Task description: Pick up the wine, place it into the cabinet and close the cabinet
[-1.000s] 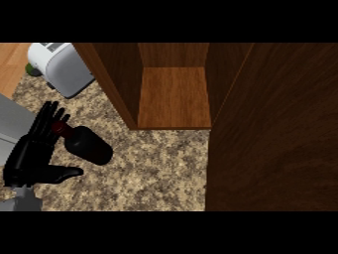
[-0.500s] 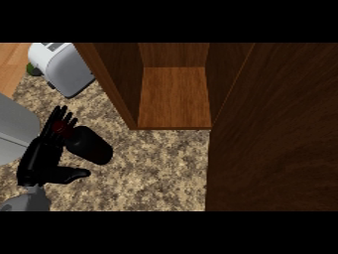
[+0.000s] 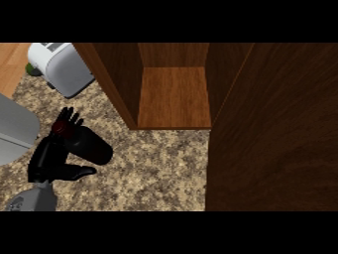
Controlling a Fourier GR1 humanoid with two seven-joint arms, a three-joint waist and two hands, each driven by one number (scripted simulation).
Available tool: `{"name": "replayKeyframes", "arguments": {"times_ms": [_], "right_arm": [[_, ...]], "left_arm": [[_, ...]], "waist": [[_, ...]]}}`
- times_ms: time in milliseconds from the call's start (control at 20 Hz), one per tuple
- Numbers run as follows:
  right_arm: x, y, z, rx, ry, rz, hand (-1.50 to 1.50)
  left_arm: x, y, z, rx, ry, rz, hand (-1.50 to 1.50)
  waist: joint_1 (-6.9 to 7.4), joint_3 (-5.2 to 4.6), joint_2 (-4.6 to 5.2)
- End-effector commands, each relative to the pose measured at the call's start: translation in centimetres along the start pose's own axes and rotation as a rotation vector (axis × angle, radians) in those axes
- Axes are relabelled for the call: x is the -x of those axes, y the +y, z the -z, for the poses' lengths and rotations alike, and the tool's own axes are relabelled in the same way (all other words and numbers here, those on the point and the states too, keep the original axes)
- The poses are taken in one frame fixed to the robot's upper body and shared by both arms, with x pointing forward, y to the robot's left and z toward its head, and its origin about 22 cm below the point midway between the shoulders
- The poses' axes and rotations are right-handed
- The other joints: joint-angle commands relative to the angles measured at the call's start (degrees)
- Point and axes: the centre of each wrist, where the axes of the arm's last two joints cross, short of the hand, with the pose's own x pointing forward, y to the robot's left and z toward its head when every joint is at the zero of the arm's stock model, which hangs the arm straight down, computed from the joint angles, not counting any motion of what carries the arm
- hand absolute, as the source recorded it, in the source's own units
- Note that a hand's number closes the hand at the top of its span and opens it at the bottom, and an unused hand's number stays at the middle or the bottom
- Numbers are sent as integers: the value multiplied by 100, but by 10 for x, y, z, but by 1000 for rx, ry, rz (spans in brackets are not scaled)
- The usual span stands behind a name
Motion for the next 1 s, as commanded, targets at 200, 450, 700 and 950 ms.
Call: {"name": "replayKeyframes", "arguments": {"times_ms": [200, 450, 700, 950], "right_arm": [[-23, 9, -24, -12, -76, 7, -150], [-23, 5, -26, -39, -85, 18, -150], [-41, 8, -18, -20, -97, 7, -150], [-18, 3, -7, -25, -69, 22, -150]], "left_arm": [[17, -5, 5, 14, 40, -9, -150], [31, -6, 13, 28, 32, -24, -150], [33, -1, 11, 14, -1, -54, -150], [53, -3, 11, 51, -3, -142, 150]], "waist": [[29, 1, 1], [-2, 0, 7], [14, -3, 1], [9, -2, 14]]}}
